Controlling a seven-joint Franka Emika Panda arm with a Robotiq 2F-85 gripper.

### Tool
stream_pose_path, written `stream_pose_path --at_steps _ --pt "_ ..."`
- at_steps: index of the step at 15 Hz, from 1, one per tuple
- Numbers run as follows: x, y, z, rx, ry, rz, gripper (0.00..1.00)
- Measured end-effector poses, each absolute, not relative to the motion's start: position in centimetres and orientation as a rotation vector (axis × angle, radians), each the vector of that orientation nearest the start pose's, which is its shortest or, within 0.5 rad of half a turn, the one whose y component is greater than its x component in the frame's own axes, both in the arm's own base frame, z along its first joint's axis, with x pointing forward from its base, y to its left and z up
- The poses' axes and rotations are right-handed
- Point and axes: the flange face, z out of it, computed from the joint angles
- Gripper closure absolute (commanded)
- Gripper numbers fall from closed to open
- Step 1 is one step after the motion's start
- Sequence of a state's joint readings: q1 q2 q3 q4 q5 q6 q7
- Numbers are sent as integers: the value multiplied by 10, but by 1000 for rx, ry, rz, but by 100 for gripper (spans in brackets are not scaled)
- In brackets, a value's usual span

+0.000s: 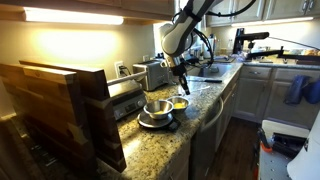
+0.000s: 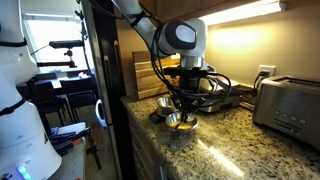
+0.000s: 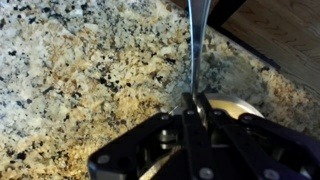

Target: Use the spoon on the counter to scoop some of the contents in the bowl on the left into the bowl on the right

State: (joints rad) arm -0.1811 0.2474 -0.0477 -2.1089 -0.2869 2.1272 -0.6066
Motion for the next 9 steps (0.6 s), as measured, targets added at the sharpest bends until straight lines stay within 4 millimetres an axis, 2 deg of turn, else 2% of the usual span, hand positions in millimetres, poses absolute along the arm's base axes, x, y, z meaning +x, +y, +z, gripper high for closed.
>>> stream_pose_path --at_steps 4,9 --pt "539 -124 287 -3124 -959 519 96" --pt "543 -91 296 -3120 -1076 717 96"
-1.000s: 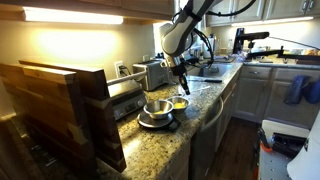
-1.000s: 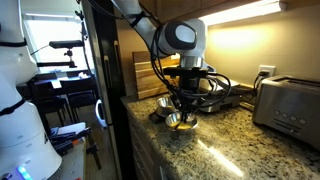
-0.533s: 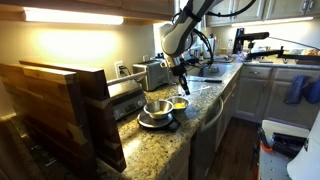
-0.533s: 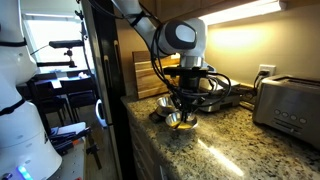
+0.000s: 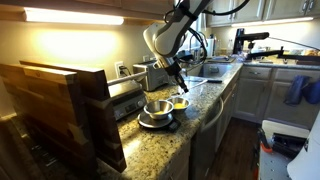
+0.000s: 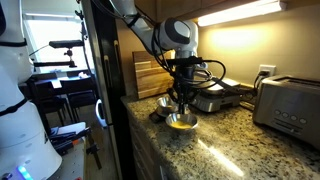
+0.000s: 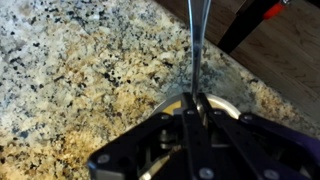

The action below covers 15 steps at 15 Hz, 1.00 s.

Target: Use the spoon on the counter to scoop some of the contents in the bowl on the left into the bowl on the right

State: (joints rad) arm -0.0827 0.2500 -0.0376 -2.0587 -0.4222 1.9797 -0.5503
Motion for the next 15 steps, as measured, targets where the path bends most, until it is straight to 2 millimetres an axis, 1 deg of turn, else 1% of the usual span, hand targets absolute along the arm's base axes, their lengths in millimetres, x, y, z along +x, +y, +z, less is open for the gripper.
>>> stream_pose_path --at_steps 3,7,9,11,15 --pt "538 -84 298 -3104 -1112 854 96" --pt "539 -92 295 -3157 -1153 945 96" --pt "543 -97 286 -3192 -1160 991 96" --pt "549 -99 274 -3205 -1161 1029 96" --pt "558 -100 248 -3189 -1192 1109 96"
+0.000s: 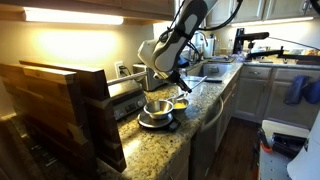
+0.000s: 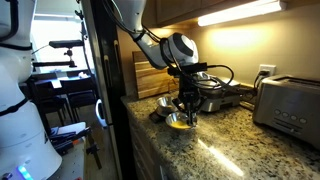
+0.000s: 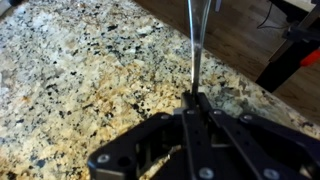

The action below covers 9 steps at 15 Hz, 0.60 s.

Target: Use the spoon on the counter to scoop some of the contents in the bowl on the left into the bowl on the right

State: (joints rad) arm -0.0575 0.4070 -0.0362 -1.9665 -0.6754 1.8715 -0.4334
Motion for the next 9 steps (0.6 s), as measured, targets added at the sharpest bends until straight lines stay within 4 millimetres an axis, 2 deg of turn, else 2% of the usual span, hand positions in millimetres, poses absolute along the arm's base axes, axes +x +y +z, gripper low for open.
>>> stream_pose_path --at_steps 4,9 --pt "558 -87 234 -3147 -1277 1240 96" --pt "558 -41 232 -3087 -1489 1378 96"
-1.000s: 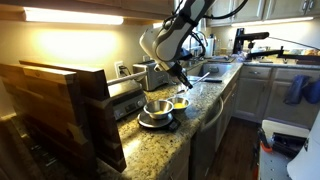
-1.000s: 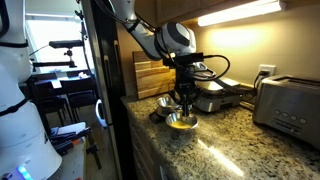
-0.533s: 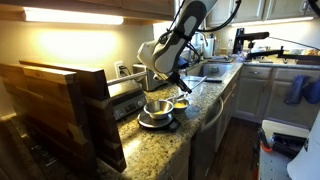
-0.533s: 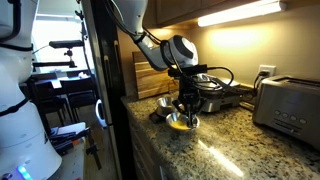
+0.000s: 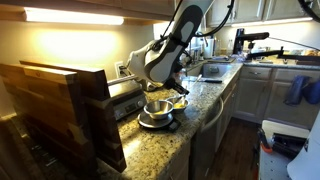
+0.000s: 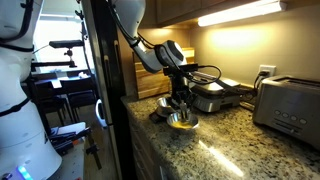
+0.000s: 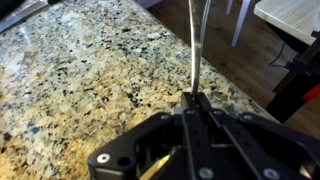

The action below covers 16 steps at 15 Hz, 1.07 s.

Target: Use the spoon on the counter to scoop some of the contents in the bowl on the left into the bowl on the right

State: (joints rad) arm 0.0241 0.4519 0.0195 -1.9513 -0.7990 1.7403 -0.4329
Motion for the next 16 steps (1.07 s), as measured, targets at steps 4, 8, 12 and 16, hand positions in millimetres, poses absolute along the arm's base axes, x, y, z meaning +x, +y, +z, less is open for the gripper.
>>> stream_pose_path --at_steps 4,8,12,16 --pt "557 -11 234 1994 1104 -995 96" --pt "556 -9 232 1905 1108 -1028 96" --pt "556 -18 224 1871 1105 -1053 96" --pt "557 -31 217 1836 1103 -1069 96"
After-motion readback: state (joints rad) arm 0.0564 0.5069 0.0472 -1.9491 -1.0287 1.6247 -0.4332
